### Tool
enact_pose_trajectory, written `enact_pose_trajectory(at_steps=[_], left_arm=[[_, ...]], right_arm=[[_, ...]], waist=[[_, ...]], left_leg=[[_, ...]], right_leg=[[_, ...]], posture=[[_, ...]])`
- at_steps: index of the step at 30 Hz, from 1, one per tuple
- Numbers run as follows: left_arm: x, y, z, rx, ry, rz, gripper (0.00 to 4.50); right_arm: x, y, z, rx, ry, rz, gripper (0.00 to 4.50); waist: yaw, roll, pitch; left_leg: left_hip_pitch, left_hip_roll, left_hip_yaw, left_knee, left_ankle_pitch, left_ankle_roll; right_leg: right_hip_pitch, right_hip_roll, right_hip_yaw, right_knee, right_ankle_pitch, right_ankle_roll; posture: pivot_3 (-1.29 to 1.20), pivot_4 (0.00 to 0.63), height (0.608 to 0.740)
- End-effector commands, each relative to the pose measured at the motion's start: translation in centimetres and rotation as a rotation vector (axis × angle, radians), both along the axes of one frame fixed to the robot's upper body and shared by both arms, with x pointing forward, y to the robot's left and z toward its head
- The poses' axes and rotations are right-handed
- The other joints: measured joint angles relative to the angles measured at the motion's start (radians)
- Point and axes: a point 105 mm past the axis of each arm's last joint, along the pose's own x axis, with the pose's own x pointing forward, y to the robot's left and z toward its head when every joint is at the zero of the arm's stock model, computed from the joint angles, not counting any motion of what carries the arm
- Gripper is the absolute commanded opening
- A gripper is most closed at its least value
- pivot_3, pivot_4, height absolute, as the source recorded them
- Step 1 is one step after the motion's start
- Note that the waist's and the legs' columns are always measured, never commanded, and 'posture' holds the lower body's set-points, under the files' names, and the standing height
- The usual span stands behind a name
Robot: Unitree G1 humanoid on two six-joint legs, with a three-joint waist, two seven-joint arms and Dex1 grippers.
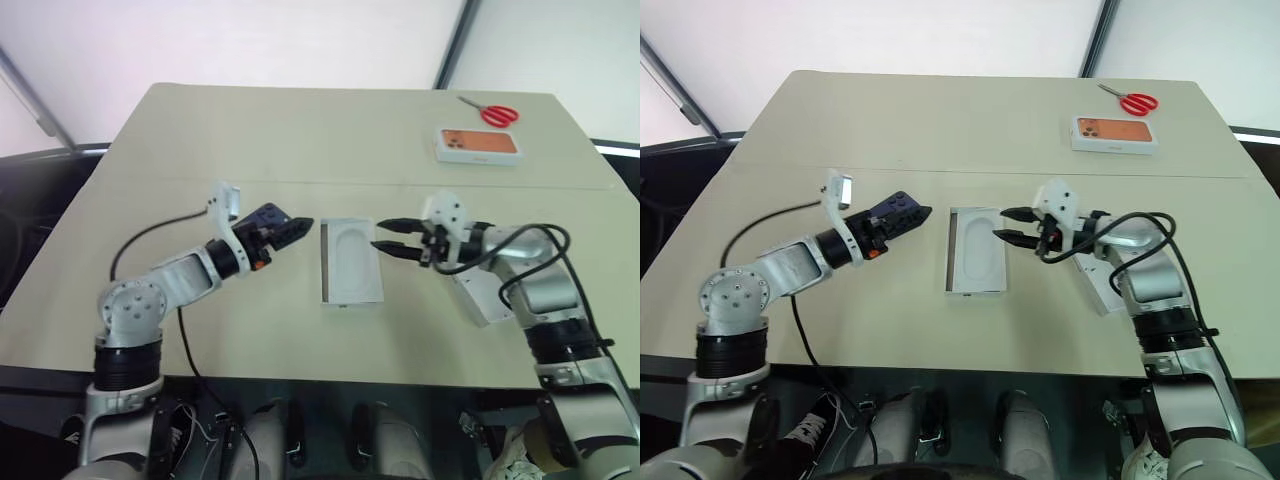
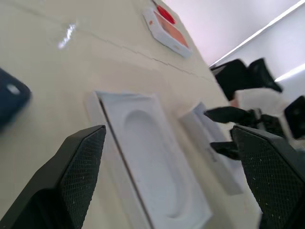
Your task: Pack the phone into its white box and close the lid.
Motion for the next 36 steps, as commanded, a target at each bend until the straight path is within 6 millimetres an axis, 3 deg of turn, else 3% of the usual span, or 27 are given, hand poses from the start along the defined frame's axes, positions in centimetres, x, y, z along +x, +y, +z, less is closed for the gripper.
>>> enact_pose_trajectory(at_steps=[1, 5, 7, 16, 30, 36], left_arm=[[0.4, 1.2, 1.7, 0.036, -0.16, 0.006, 4.5], [0.8, 2.4, 1.7, 0.067, -0.209, 0.02, 4.5], [1.0, 2.8, 1.8, 0.08, -0.228, 0.038, 4.5], [0.6, 2.7, 0.9, 0.081, -0.223, 0.056, 4.5], [0.5, 2.4, 0.0, 0.092, -0.194, 0.079, 4.5], [0.5, 2.2, 0.1, 0.082, -0.191, 0.074, 4.5]], right_arm=[[0.2, 1.3, -0.5, -0.137, -0.057, -0.002, 0.04], [1.3, 2.3, -1.1, -0.189, -0.057, -0.059, 0.04], [1.1, 2.9, -2.1, -0.299, -0.096, -0.031, 0.04], [1.0, 5.0, -4.9, -0.451, -0.117, 0.004, 0.04], [0.8, 8.3, -3.1, -0.269, -0.047, -0.005, 0.04], [1.8, 6.6, -3.5, -0.326, -0.08, -0.043, 0.04]], waist=[[0.003, 0.0, 0.0], [0.001, 0.0, 0.0], [0.0, 0.0, 0.0], [-0.015, 0.0, 0.0], [-0.019, 0.0, 0.0], [-0.016, 0.0, 0.0]], left_leg=[[-0.001, 0.0, 0.0, 0.0, 0.0, 0.0], [-0.002, 0.0, 0.0, 0.0, 0.0, 0.0], [-0.002, 0.0, 0.0, 0.0, 0.0, 0.0], [-0.001, 0.0, 0.0, -0.001, 0.0, 0.0], [-0.001, 0.001, 0.0, -0.001, 0.001, 0.001], [-0.001, 0.0, 0.0, -0.001, 0.001, 0.0]], right_leg=[[-0.001, 0.0, 0.0, 0.0, 0.0, 0.0], [-0.002, -0.001, 0.0, 0.0, 0.0, 0.0], [-0.002, -0.001, 0.0, 0.0, 0.0, 0.0], [-0.001, 0.0, 0.0, 0.0, 0.0, 0.0], [-0.001, 0.001, 0.0, 0.0, 0.0, 0.0], [-0.001, 0.0, 0.0, 0.0, 0.0, 0.0]], posture=[[0.0, 0.15, 0.738], [0.0, 0.15, 0.738], [0.0, 0.15, 0.738], [0.0, 0.15, 0.738], [0.0, 0.15, 0.738], [0.0, 0.15, 0.738]])
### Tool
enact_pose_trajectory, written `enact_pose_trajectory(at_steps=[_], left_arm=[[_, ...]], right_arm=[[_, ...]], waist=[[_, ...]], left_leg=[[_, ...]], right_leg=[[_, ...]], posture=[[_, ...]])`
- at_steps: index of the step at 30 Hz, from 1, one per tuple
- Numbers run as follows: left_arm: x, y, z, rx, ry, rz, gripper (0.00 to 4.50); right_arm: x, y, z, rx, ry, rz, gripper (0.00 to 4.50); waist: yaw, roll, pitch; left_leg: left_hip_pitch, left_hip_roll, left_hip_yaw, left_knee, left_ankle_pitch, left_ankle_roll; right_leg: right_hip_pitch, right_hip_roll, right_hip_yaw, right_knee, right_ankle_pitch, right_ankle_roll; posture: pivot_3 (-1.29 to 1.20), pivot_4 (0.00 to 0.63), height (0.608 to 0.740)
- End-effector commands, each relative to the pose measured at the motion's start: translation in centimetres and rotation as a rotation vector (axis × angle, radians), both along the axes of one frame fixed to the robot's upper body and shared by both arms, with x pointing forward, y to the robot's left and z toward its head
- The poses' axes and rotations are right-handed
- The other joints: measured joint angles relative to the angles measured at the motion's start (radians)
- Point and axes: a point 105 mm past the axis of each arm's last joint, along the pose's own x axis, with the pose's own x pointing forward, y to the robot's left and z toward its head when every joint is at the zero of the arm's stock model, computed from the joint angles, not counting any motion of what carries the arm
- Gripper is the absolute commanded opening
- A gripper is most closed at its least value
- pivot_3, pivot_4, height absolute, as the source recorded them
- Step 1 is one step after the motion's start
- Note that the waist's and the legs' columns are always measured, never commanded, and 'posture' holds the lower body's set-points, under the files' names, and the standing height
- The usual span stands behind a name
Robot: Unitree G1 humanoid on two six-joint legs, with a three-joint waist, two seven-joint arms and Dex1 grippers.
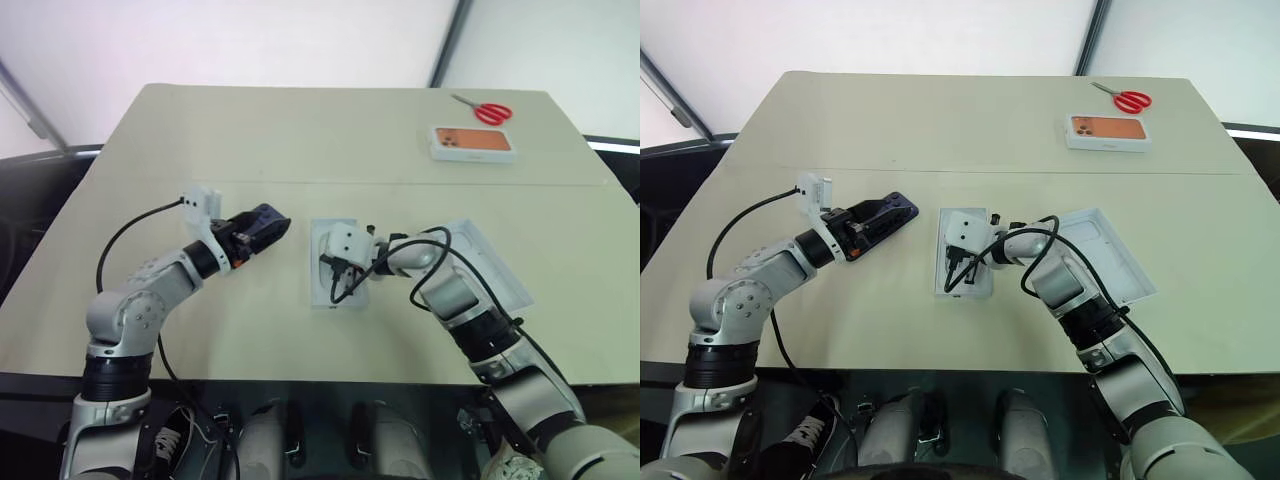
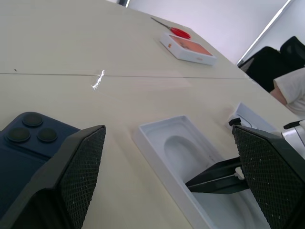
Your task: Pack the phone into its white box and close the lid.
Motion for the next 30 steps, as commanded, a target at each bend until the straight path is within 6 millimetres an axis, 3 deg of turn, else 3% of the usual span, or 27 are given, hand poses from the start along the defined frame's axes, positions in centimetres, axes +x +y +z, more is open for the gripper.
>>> enact_pose_trajectory(at_steps=[1, 6, 13, 18, 24, 30], left_arm=[[-0.2, 0.1, 1.4, 0.0, -0.057, 0.002, 4.5], [-0.1, 0.5, 1.3, -0.002, -0.04, 0.011, 4.5], [0.3, 1.3, 1.0, 0.027, -0.026, 0.027, 4.5], [0.9, 3.4, 0.9, 0.062, -0.004, 0.071, 4.5], [1.9, 6.3, 0.7, 0.112, 0.056, 0.095, 4.5], [3.5, 9.4, 0.0, 0.226, 0.12, 0.1, 4.5]], right_arm=[[0.7, -1.0, 1.3, -0.001, -0.045, -0.015, 0.04], [1.8, -2.5, 2.0, -0.067, -0.113, -0.034, 0.04], [1.5, -2.7, -1.1, -0.118, -0.077, -0.033, 0.04], [2.2, -1.9, 1.1, -0.033, -0.116, -0.042, 0.04], [2.3, 1.6, 5.6, 0.245, -0.098, -0.043, 0.04], [1.0, 6.2, 4.7, 0.273, -0.034, -0.006, 0.04]], waist=[[0.0, 0.0, 0.0], [-0.001, 0.0, 0.0], [-0.003, 0.0, 0.0], [-0.005, 0.0, 0.0], [-0.006, 0.0, 0.0], [-0.005, 0.0, 0.0]], left_leg=[[0.0, 0.0, 0.0, 0.0, 0.0, 0.0], [0.0, 0.0, 0.0, 0.0, 0.0, 0.0], [0.0, 0.0, 0.0, 0.0, 0.001, 0.001], [0.001, 0.001, 0.0, 0.0, 0.001, 0.001], [0.0, 0.001, 0.001, -0.001, 0.001, 0.0], [-0.001, 0.0, 0.002, -0.001, 0.0, -0.001]], right_leg=[[0.0, 0.0, 0.0, 0.0, 0.0, 0.0], [0.0, 0.0, 0.0, 0.0, 0.0, 0.0], [0.0, 0.0, 0.0, 0.0, 0.0, 0.0], [0.0, 0.001, 0.0, 0.0, 0.0, 0.0], [-0.001, 0.001, 0.0, 0.0, 0.0, 0.0], [-0.002, 0.001, 0.0, 0.001, 0.0, 0.0]], posture=[[0.0, 0.15, 0.738], [0.0, 0.15, 0.738], [0.0, 0.15, 0.738], [0.0, 0.15, 0.738], [0.0, 0.15, 0.738], [0.0, 0.15, 0.738]])
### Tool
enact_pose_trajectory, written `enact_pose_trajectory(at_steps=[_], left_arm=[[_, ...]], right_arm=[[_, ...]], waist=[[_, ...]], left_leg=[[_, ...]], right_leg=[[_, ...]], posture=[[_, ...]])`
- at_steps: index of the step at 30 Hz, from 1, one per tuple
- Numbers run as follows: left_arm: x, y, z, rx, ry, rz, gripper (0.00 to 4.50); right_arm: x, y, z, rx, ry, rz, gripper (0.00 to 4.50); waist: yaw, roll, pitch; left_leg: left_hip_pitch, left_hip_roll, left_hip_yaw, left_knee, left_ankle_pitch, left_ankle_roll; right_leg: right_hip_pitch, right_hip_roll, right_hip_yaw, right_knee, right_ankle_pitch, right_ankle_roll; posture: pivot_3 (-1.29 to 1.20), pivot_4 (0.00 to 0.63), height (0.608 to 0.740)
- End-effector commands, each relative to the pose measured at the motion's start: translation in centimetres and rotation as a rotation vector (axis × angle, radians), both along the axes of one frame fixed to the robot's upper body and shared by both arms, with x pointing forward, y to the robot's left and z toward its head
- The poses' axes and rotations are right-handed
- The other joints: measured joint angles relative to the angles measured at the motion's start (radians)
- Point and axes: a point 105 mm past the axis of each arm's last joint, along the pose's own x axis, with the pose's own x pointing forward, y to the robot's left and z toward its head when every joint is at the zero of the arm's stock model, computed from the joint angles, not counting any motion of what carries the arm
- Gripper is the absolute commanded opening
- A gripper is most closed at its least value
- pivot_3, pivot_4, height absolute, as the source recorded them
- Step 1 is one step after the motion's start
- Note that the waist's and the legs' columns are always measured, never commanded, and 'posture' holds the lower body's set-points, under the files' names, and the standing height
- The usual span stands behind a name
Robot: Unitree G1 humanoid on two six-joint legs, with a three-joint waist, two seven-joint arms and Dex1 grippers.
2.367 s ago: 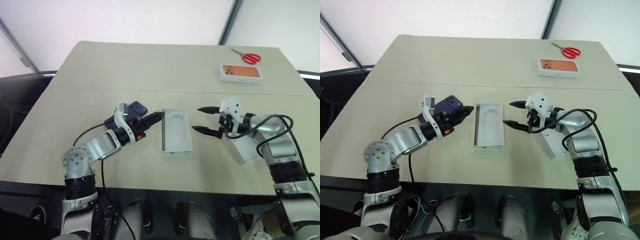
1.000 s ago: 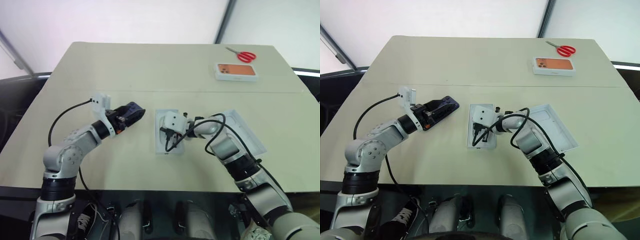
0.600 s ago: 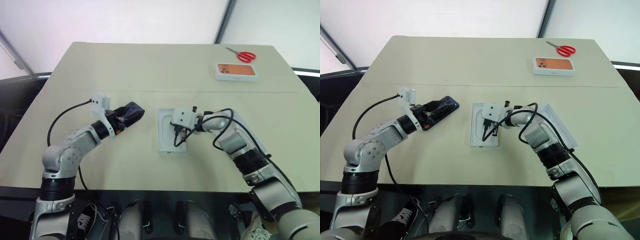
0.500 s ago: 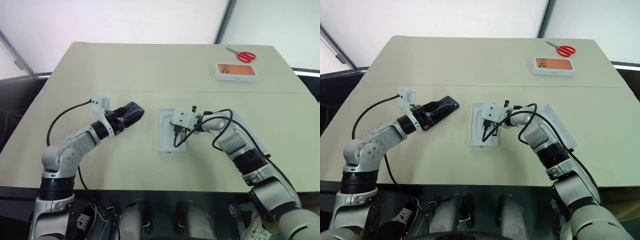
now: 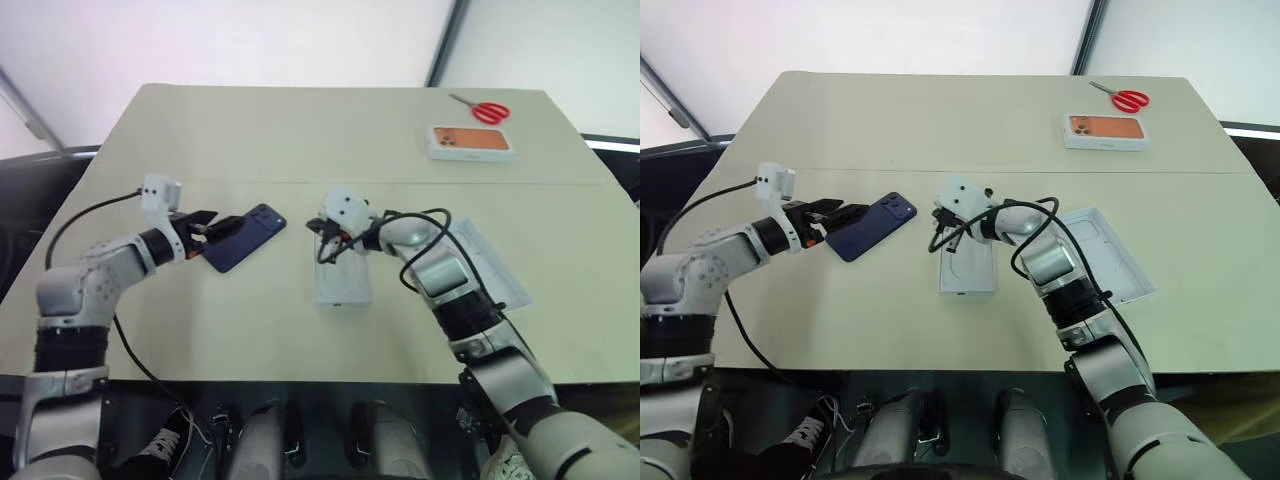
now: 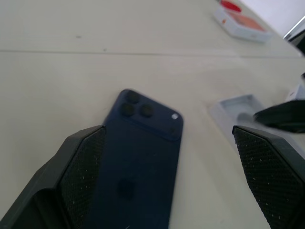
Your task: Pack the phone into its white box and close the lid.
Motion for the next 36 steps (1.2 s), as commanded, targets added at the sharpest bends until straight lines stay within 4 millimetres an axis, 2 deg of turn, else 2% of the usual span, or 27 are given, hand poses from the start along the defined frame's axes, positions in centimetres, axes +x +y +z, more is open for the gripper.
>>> enact_pose_trajectory(at_steps=[1, 5, 8, 10, 14, 16, 20, 26, 32, 34, 36], left_arm=[[0.8, 0.8, 0.7, 0.058, -0.021, -0.03, 4.5], [1.9, 1.4, 0.2, 0.114, -0.007, -0.061, 4.5], [2.8, 0.4, -0.6, 0.116, 0.05, -0.126, 4.5], [3.1, 0.2, -1.5, 0.113, 0.095, -0.144, 4.5], [1.7, -0.7, -4.9, 0.123, 0.295, -0.25, 4.5], [1.1, -1.2, -5.6, 0.107, 0.341, -0.296, 4.5], [0.2, -1.9, -6.0, 0.09, 0.394, -0.354, 4.5], [-2.6, -3.4, -5.3, -0.008, 0.451, -0.468, 4.5], [-4.3, -2.8, -5.8, 0.011, 0.452, -0.422, 4.5], [-4.0, -2.1, -6.2, 0.029, 0.438, -0.367, 4.5], [-3.4, -1.8, -5.7, -0.018, 0.408, -0.316, 4.5]], right_arm=[[-0.6, 2.4, 0.5, 0.019, -0.003, 0.022, 0.04], [-0.4, 3.4, -0.7, -0.022, 0.023, 0.009, 0.04], [-0.1, 4.0, -1.8, -0.09, 0.01, -0.004, 0.04], [-0.2, 4.3, -1.6, -0.08, 0.008, 0.005, 0.04], [-0.1, 4.2, -1.3, -0.066, 0.019, -0.005, 0.04], [0.0, 4.0, -1.4, -0.074, 0.014, -0.013, 0.04], [0.1, 3.5, -1.5, -0.071, 0.02, -0.029, 0.04], [0.2, 3.5, -1.4, -0.065, 0.017, -0.029, 0.04], [0.2, 3.6, -2.1, -0.088, 0.013, -0.019, 0.04], [0.2, 3.5, -2.0, -0.088, 0.013, -0.012, 0.04], [0.2, 3.3, -1.8, -0.101, -0.003, -0.003, 0.04]], waist=[[0.0, 0.0, 0.0], [0.001, 0.0, 0.0], [0.001, 0.0, 0.0], [-0.003, 0.0, 0.0], [-0.023, 0.0, 0.0], [-0.026, 0.0, -0.001], [-0.026, 0.0, -0.001], [-0.028, 0.0, -0.001], [-0.029, 0.0, -0.001], [-0.029, 0.0, -0.001], [-0.028, 0.0, -0.001]], left_leg=[[-0.001, 0.0, 0.0, 0.0, 0.0, 0.0], [-0.001, 0.0, 0.001, -0.001, 0.0, -0.001], [-0.001, -0.001, 0.002, -0.002, 0.0, -0.001], [-0.003, 0.0, 0.003, -0.002, 0.001, -0.002], [-0.006, 0.0, 0.006, -0.002, 0.002, -0.001], [-0.005, 0.0, 0.006, -0.002, 0.003, -0.001], [-0.003, 0.0, 0.006, -0.002, 0.003, -0.001], [-0.003, 0.0, 0.006, -0.002, 0.003, 0.0], [0.0, 0.0, 0.005, -0.002, 0.003, 0.001], [0.001, 0.0, 0.005, -0.002, 0.003, 0.001], [0.001, 0.0, 0.005, -0.002, 0.003, 0.001]], right_leg=[[-0.001, 0.0, 0.0, 0.0, 0.0, 0.0], [-0.002, 0.0, 0.0, 0.0, 0.0, 0.0], [-0.003, 0.0, 0.001, 0.0, 0.0, 0.0], [-0.005, 0.0, 0.001, 0.001, 0.0, 0.0], [-0.01, 0.0, 0.003, 0.004, 0.0, 0.0], [-0.009, 0.0, 0.003, 0.004, 0.0, 0.0], [-0.009, 0.0, 0.004, 0.005, 0.0, 0.0], [-0.008, 0.0, 0.005, 0.005, 0.0, 0.0], [-0.006, 0.0, 0.006, 0.006, -0.001, 0.0], [-0.006, -0.001, 0.006, 0.006, -0.001, 0.0], [-0.006, -0.001, 0.006, 0.006, -0.001, 0.0]], posture=[[0.0, 0.15, 0.738], [0.0, 0.15, 0.738], [0.0, 0.15, 0.738], [0.0, 0.15, 0.738], [0.0, 0.15, 0.738], [0.0, 0.15, 0.738], [0.0, 0.15, 0.738], [0.0, 0.15, 0.738], [0.0, 0.15, 0.738], [0.0, 0.15, 0.738], [0.0, 0.15, 0.738]])
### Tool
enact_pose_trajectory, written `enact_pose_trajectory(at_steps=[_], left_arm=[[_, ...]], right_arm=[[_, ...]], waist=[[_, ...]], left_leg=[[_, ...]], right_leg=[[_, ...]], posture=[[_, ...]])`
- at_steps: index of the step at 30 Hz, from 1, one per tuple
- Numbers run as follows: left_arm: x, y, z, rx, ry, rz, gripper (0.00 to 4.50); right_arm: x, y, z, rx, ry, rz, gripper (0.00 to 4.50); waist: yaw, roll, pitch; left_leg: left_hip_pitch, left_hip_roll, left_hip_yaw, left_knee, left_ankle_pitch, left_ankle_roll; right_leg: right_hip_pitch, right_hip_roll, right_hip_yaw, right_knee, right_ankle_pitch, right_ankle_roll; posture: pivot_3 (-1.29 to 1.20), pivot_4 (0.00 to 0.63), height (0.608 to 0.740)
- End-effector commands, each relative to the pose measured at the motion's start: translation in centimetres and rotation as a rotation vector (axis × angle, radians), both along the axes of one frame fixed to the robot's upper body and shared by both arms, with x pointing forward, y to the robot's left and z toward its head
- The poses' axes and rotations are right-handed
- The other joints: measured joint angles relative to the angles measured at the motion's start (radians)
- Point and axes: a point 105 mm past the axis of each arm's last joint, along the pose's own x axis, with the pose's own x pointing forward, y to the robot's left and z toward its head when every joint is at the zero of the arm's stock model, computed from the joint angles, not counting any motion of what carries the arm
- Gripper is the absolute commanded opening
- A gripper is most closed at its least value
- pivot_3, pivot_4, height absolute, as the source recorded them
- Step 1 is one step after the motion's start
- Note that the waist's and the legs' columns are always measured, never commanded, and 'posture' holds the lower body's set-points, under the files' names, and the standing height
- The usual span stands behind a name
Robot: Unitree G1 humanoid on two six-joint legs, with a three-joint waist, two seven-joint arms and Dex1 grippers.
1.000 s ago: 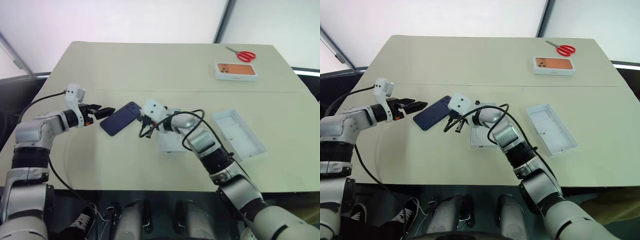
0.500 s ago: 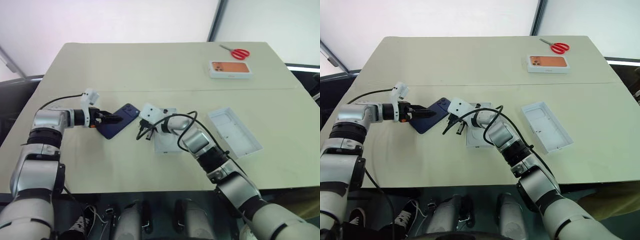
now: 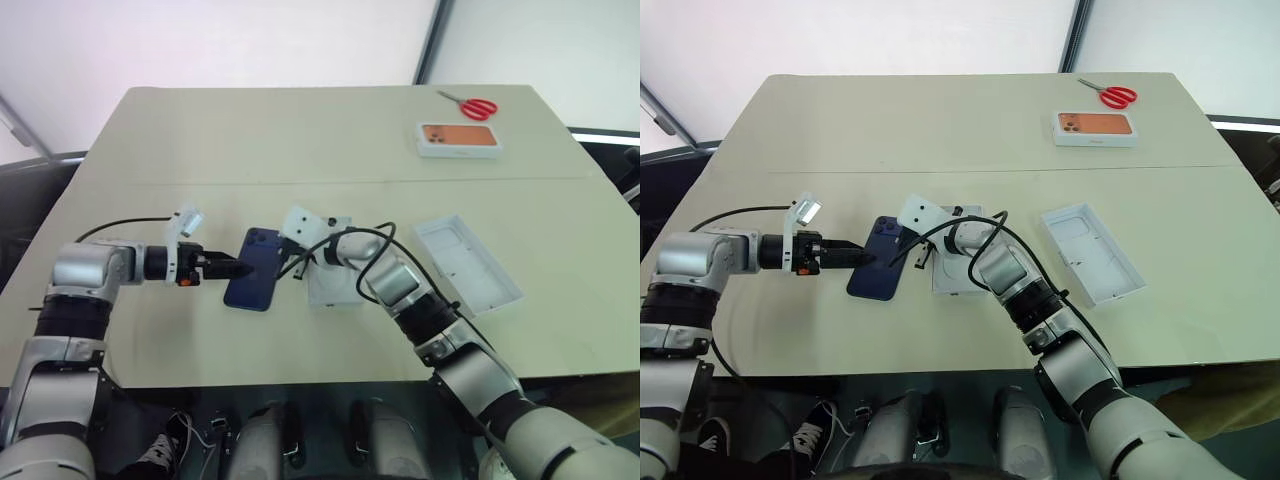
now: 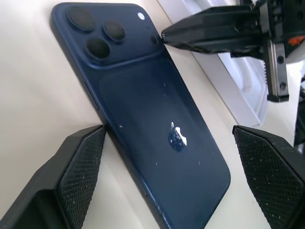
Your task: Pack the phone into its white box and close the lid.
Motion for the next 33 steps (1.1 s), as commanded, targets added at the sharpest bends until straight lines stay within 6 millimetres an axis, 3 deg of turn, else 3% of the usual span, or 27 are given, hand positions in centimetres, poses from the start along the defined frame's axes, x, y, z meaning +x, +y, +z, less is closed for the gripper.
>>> enact_pose_trajectory(at_steps=[1, 8, 14, 23, 28, 33], left_arm=[[-0.1, 1.0, -1.5, -0.013, 0.069, 0.102, 4.5], [-0.7, 1.7, -1.6, -0.022, 0.117, 0.112, 4.5], [-1.4, 0.9, -2.2, 0.003, 0.148, 0.05, 4.5], [-2.3, -0.1, -3.6, 0.024, 0.191, 0.007, 4.5], [-3.0, -1.5, -4.7, -0.061, 0.27, 0.018, 4.5], [-2.6, -2.6, -3.7, -0.167, 0.288, 0.046, 4.5]], right_arm=[[-0.1, 0.1, 1.6, 0.006, -0.048, 0.043, 0.04], [-1.7, -1.4, 1.3, -0.105, 0.013, 0.125, 0.04], [-3.9, -0.3, 0.5, -0.099, 0.136, 0.186, 0.04], [-3.6, 0.8, -1.2, -0.199, 0.093, 0.171, 0.04], [-2.9, 1.3, -0.9, -0.169, 0.088, 0.142, 0.04], [-3.1, 1.3, -1.4, -0.176, 0.093, 0.154, 0.04]], waist=[[0.002, 0.0, 0.0], [0.001, 0.0, 0.0], [0.0, 0.0, 0.0], [0.0, 0.0, -0.003], [0.002, 0.001, -0.013], [0.003, 0.001, -0.019]], left_leg=[[0.0, 0.0, 0.0, 0.0, 0.0, 0.0], [0.0, 0.0, 0.0, 0.001, 0.0, 0.0], [0.0, 0.0, 0.0, 0.001, 0.0, 0.0], [0.001, 0.0, 0.0, 0.001, -0.001, -0.003], [0.002, 0.0, 0.0, 0.001, -0.002, -0.003], [0.004, 0.0, -0.001, 0.001, -0.002, -0.003]], right_leg=[[0.0, 0.0, 0.0, 0.0, 0.0, 0.0], [0.0, 0.0, 0.0, 0.001, 0.0, 0.0], [0.0, 0.0, 0.0, 0.003, -0.001, -0.002], [-0.001, -0.001, 0.0, 0.003, -0.002, -0.002], [0.0, -0.001, 0.0, 0.005, -0.003, -0.002], [0.002, -0.001, 0.0, 0.005, -0.004, -0.003]], posture=[[0.0, 0.15, 0.738], [0.0, 0.15, 0.738], [0.0, 0.15, 0.738], [0.0, 0.15, 0.738], [0.0, 0.15, 0.738], [0.0, 0.15, 0.738]])
